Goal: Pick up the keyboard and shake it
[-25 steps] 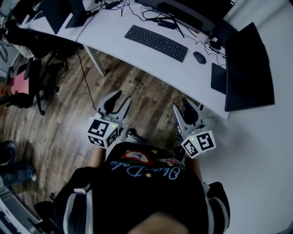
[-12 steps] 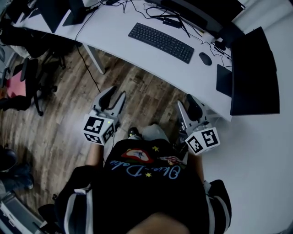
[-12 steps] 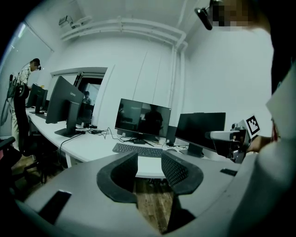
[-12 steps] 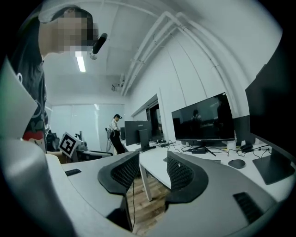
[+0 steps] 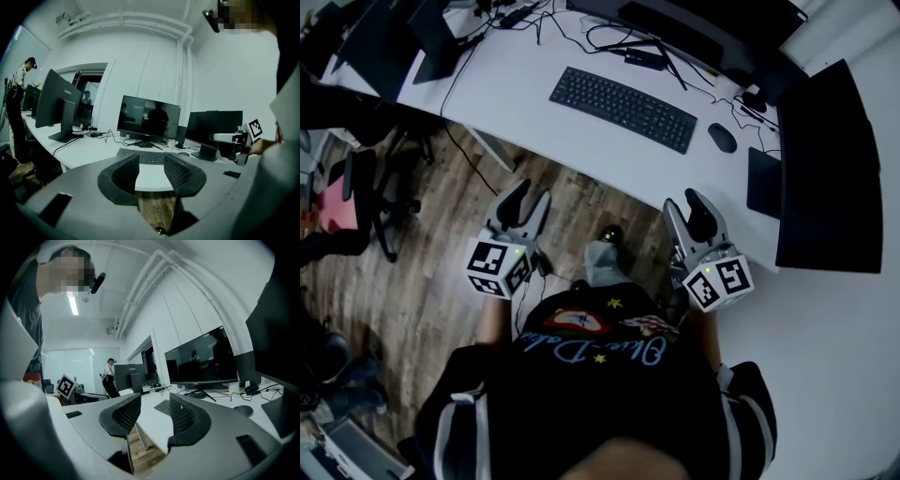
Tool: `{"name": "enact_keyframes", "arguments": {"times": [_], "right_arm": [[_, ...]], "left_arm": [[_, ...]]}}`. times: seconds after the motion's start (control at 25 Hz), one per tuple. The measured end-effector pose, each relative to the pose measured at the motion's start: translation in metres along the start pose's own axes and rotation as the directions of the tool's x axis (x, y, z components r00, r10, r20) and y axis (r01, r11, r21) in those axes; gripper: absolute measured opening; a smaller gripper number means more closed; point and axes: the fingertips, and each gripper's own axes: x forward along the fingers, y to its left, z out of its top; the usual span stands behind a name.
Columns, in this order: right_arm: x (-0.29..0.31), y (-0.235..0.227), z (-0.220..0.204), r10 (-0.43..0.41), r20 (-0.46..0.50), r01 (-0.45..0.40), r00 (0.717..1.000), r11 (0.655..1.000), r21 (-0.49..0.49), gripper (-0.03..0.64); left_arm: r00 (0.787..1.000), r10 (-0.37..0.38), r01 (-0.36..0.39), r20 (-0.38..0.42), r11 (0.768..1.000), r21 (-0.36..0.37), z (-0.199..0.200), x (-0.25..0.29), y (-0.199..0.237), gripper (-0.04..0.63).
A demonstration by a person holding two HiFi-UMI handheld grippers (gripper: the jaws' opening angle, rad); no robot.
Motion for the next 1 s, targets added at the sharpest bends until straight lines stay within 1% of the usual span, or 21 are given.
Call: {"name": "enact_keyframes", "arguments": {"times": [0.2,0.44,0.64,0.8,0.88,1.0], "right_arm": [[0.049,-0.043,0.009,0.002,0.015,-0.002,1.000,1.000,0.013,0.155],[0.094,-0.088,0.022,0.001,0.008,-0.001,1.000,1.000,0.010,0.155],[0.113,-0.116,0.029,0.013,0.046,-0.017,0.999,0.997,0.078,0.160],[0.125,-0.131,0.023,-0.021,0.001,0.020,1.000,0.997,0.069,0.161],[0.130,-0.134,0.024,-0.043,0.000,0.043,0.999,0.996,0.078,0.161],[0.131,-0.138,0.024,-0.114,0.009,0.113,0.993,0.988,0.110,0.163]], "left_arm": [[1.000,0.009,-0.009,-0.015,1.000,0.011,0.016,0.055,0.025,0.144],[0.999,0.008,-0.008,-0.037,1.000,-0.015,0.028,0.117,0.054,0.153],[0.997,0.013,-0.012,-0.078,1.000,0.010,0.024,0.162,0.078,0.159],[0.993,-0.029,0.029,-0.114,1.000,0.000,0.023,0.195,0.097,0.169],[0.989,-0.051,0.052,-0.142,0.999,0.000,0.023,0.212,0.111,0.177],[0.980,-0.072,0.072,-0.183,0.997,-0.008,0.023,0.239,0.135,0.187]]}}
